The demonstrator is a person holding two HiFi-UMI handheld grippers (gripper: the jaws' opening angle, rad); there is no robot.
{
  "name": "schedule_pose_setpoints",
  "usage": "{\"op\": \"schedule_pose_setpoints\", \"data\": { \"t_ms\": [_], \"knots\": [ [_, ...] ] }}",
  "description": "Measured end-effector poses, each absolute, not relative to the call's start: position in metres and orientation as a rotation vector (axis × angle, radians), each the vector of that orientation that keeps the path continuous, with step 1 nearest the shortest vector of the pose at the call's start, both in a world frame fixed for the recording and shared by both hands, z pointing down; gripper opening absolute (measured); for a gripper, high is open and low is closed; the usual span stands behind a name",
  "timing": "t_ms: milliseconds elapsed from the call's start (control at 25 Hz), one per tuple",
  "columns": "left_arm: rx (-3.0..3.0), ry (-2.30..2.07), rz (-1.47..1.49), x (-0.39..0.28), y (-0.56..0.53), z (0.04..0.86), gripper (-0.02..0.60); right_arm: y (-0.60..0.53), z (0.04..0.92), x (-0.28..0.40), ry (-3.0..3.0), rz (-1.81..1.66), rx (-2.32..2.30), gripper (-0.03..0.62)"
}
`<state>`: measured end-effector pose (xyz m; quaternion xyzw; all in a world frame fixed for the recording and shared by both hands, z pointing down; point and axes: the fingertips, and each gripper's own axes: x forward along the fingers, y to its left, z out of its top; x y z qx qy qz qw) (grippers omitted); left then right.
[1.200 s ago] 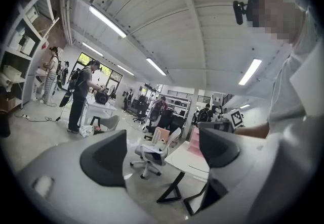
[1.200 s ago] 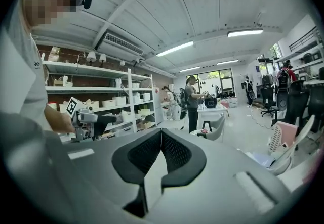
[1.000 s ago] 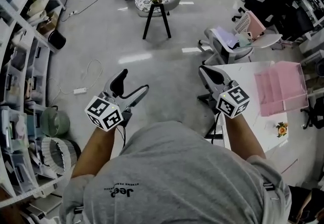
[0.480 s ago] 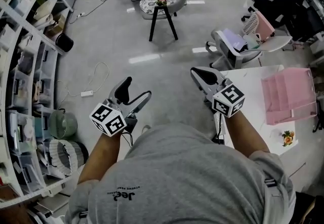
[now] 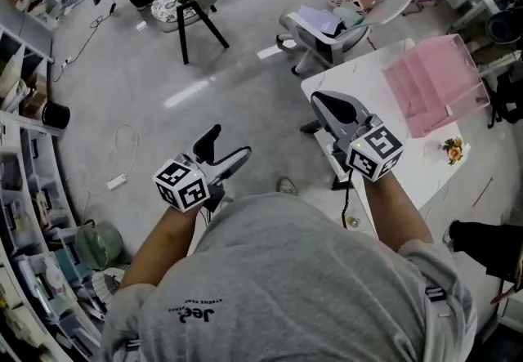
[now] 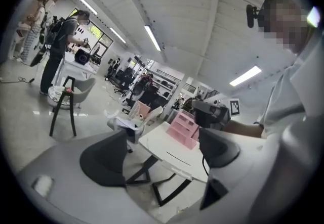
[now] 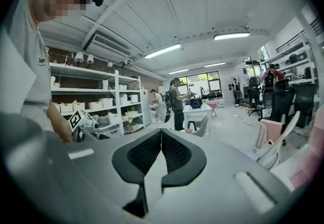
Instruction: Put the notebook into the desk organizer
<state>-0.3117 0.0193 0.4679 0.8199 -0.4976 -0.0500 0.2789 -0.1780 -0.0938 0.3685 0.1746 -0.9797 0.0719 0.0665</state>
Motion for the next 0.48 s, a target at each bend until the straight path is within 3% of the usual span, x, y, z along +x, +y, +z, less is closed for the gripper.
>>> {"op": "schedule_pose_setpoints", "data": {
  "t_ms": [480],
  "knots": [
    [2.082, -0.863, 0.01, -0.135, -0.038, 0.582, 0.479, -0.124, 0.391, -0.002, -2.81, 0.248, 0.955, 0.005]
  ]
}}
